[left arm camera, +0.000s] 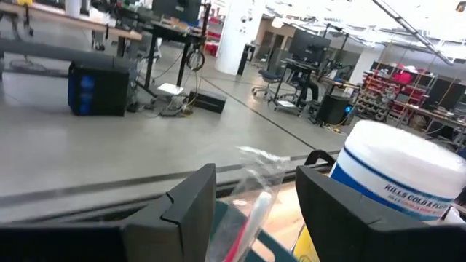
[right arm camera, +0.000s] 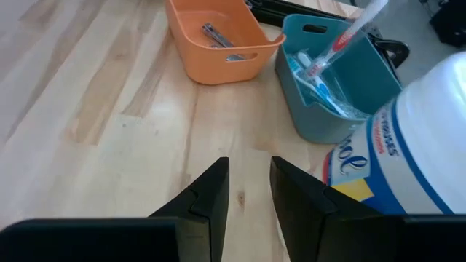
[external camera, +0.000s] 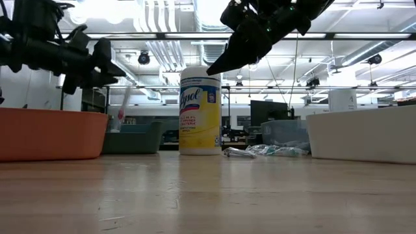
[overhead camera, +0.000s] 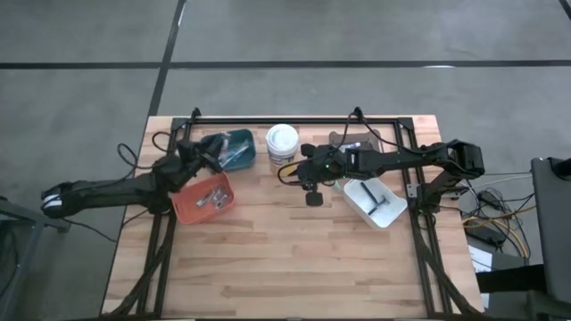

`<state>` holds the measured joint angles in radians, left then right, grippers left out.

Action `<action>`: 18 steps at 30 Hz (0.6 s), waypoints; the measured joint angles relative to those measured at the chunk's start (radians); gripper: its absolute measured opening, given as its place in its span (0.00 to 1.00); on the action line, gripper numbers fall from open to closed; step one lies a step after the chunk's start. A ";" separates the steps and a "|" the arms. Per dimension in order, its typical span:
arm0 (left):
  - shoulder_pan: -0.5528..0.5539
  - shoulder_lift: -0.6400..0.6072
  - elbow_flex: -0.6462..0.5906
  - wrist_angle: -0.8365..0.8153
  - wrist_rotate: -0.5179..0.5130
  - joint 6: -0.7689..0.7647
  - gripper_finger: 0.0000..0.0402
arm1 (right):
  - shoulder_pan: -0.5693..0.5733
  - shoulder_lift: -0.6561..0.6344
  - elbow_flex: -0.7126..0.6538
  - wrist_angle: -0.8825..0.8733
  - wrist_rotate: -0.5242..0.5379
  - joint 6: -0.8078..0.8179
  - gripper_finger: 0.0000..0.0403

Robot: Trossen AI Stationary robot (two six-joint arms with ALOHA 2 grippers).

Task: Pick & Place Travel size toiletries
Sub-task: Put the green toothbrush into the blue bin

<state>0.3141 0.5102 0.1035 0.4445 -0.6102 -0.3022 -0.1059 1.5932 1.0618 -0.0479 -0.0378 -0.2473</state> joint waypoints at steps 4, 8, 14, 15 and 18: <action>0.000 -0.006 0.016 0.004 0.000 0.040 0.48 | 0.000 0.000 0.005 -0.002 0.014 0.005 0.25; 0.000 -0.010 0.026 0.007 0.024 0.070 0.48 | 0.000 0.000 0.013 -0.006 0.014 0.008 0.26; -0.001 -0.027 0.041 0.002 0.051 0.130 0.48 | 0.000 0.000 0.013 -0.009 0.014 0.002 0.25; -0.001 -0.032 0.047 0.004 0.051 0.138 0.48 | 0.000 0.000 0.013 -0.009 0.014 0.002 0.25; 0.000 -0.046 0.065 0.006 0.089 0.153 0.48 | 0.001 0.000 0.013 -0.008 0.014 -0.013 0.25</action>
<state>0.3138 0.4646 0.1682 0.4503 -0.5214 -0.1495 -0.1049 1.5932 1.0751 -0.0563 -0.0236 -0.2606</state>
